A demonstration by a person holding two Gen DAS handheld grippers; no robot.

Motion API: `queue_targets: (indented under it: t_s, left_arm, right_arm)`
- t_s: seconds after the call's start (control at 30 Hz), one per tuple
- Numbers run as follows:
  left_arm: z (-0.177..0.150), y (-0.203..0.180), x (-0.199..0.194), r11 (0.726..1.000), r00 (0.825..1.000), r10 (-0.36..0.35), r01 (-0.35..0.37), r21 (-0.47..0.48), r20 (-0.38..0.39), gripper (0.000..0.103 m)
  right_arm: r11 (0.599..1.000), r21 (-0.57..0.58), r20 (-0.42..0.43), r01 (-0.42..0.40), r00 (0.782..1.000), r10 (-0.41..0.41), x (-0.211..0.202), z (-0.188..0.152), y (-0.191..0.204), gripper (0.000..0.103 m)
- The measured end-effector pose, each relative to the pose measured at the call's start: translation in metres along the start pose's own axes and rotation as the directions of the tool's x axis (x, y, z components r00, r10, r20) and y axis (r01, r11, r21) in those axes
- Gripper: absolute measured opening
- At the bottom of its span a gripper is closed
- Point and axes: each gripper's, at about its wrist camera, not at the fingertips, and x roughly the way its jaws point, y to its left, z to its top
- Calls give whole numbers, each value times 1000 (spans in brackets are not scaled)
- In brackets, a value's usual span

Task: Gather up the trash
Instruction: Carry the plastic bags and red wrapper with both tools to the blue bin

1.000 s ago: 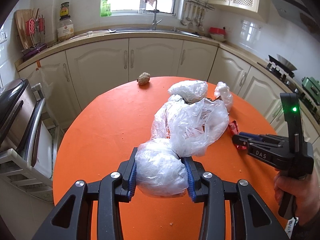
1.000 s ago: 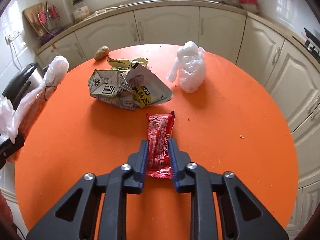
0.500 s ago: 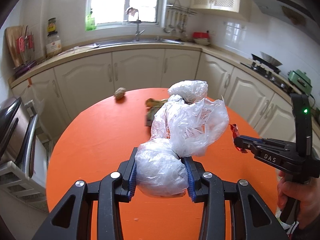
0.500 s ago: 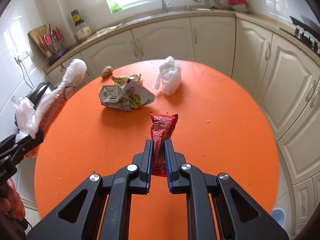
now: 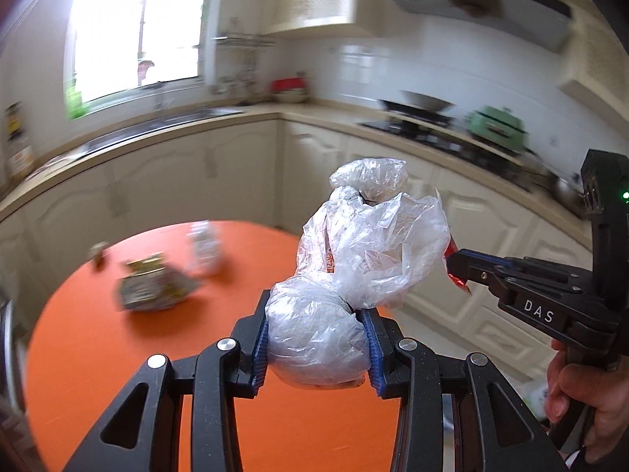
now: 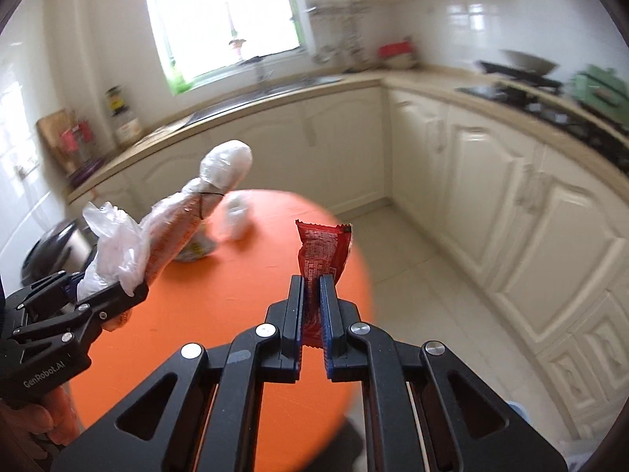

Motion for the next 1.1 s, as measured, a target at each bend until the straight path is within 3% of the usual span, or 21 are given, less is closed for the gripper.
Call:
queue_targets:
  t_s: [0.17,0.27,0.37,0.57,0.8,0.97,1.07,1.1]
  left_arm:
    - [3,-66,21,990,992,-120,123,65,-48,36]
    - [-3,-114,28,972,978,-191,200,123,-81,36]
    - [-14,-160,36,947,959,-253,272,171,-127,36]
    - [-51,-246,59,892,904,-346,401,211,-252,36]
    - [-93,-320,117,860,826,-361,474,189,-433,36]
    - [-106,-358,167,847,782,-336,495,195,-525,37]
    - [-113,-391,201,837,750,-321,510,197,-578,46]
    - [-117,-397,210,837,744,-309,508,201,-593,53]
  right_arm:
    - [989,102,12,110,994,-112,-40,-21,-73,7]
    - [973,149,0,174,984,-176,-60,-37,-112,7]
    - [948,213,-18,237,971,-239,-82,-58,-153,7]
    - [878,323,-103,353,936,-338,-109,-112,-233,7]
    - [801,422,-237,425,904,-356,-98,-177,-315,7]
    - [769,485,-304,416,905,-298,-69,-218,-361,10]
    - [754,503,-328,421,901,-284,-47,-236,-380,11]
    - [745,521,-336,417,902,-270,-41,-243,-387,11]
